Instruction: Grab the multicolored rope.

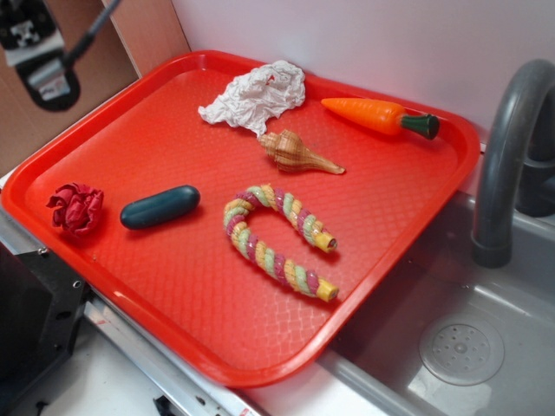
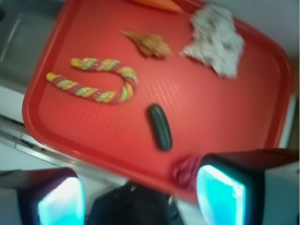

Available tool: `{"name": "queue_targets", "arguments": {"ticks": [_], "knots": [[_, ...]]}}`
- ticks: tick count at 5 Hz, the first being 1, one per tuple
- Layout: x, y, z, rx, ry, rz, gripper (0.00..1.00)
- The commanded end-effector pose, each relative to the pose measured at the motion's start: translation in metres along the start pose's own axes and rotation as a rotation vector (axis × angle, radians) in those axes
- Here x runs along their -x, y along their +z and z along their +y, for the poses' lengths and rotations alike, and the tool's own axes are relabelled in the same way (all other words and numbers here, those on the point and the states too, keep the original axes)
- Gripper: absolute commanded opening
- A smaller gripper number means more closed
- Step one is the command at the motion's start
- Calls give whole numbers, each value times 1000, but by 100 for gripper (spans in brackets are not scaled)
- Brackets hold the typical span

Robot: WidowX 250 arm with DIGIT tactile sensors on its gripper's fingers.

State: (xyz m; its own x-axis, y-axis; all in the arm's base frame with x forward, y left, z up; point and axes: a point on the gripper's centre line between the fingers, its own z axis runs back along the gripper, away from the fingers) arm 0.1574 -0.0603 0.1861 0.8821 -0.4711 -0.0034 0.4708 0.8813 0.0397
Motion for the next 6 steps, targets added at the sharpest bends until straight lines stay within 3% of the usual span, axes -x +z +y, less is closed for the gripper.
{"name": "queue_targets", "arguments": {"ticks": [1,2,3,4,6], "knots": [[-23,-66,-29,-31,-507,56,100],[-20,-99,-40,-28,-739,83,100],[-24,-121,-51,-35,-792,84,100],[-35,-139,-66,-14,-808,31,100],[-56,-150,-79,-13,-847,7,100]]}}
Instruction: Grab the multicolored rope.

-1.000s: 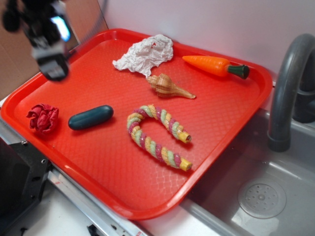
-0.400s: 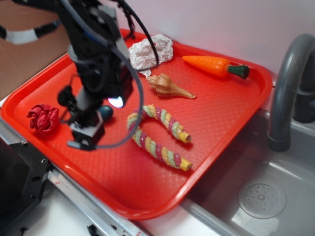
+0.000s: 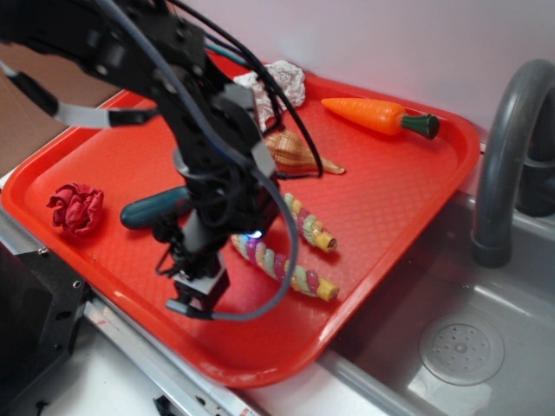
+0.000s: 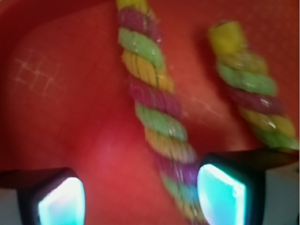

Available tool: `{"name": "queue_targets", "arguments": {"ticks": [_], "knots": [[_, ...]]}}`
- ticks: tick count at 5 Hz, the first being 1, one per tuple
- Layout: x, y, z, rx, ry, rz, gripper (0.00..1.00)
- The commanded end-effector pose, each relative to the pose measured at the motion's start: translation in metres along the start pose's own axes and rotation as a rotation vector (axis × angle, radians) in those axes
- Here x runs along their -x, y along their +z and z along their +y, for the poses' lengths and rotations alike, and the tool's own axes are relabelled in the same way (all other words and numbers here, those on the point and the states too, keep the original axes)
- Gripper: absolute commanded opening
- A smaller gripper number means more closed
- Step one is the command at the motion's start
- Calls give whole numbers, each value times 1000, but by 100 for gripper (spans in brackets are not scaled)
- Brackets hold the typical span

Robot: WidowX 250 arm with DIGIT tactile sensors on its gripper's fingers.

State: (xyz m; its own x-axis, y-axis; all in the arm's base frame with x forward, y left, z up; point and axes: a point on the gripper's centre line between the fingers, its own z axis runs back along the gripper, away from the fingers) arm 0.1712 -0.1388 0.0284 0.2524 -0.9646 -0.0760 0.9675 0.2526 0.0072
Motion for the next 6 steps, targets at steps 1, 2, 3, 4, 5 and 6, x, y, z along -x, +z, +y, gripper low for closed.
{"name": "queue_targets", "arguments": {"ticks": [1,2,3,4,5,6], "knots": [[-10,3,5,-32,-10,-32,100],[-8,-4,8,-3,-6,-20,100],[-1,-17,14,27,45,-23,0],[0,-21,14,28,39,-23,0],[2,-21,13,18,39,-12,0],[6,-17,16,-15,124,10,0]]}}
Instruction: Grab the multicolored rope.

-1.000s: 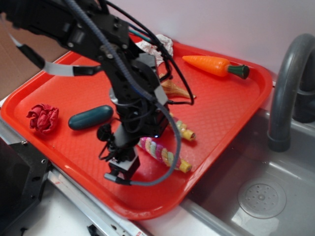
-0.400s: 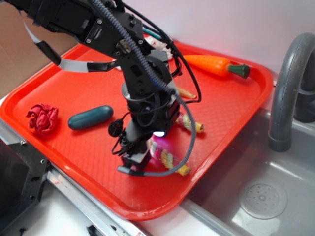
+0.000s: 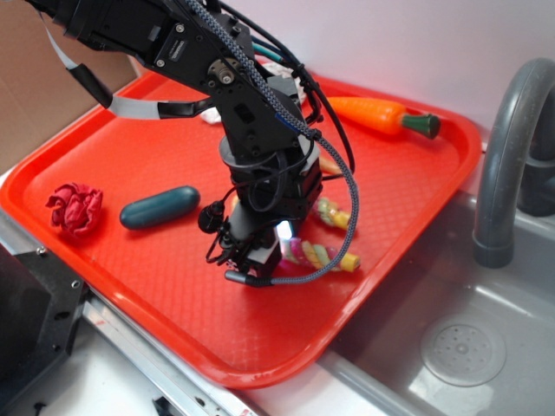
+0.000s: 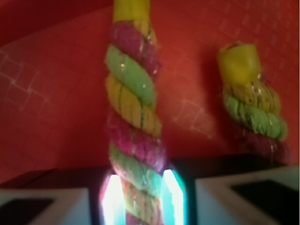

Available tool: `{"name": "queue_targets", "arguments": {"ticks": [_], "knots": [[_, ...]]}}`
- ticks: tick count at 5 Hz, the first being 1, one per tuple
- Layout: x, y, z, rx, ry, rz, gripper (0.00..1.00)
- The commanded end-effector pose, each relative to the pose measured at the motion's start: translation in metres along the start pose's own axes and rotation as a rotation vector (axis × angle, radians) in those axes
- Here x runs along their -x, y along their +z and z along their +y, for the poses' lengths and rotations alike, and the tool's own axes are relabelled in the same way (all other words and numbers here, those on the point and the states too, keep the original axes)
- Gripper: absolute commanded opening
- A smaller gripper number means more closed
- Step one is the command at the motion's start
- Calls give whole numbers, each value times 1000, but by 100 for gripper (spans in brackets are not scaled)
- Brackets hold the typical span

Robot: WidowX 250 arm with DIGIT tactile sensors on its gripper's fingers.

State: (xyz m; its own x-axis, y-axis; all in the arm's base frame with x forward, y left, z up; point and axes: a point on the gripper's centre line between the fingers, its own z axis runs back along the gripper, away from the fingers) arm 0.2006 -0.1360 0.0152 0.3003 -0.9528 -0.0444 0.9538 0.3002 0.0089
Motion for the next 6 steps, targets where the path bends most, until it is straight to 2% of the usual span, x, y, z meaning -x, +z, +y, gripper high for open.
{"name": "queue_targets", "arguments": {"ticks": [1,2,3,4,5,6], "knots": [[21,40,2,-59,327,41,0],[31,88,18,-58,580,-45,0],[43,135,39,-30,831,-71,0],[58,163,49,-18,1081,-70,0],[74,189,49,-42,1208,-87,0],[83,196,43,-97,1245,-80,0]]}}
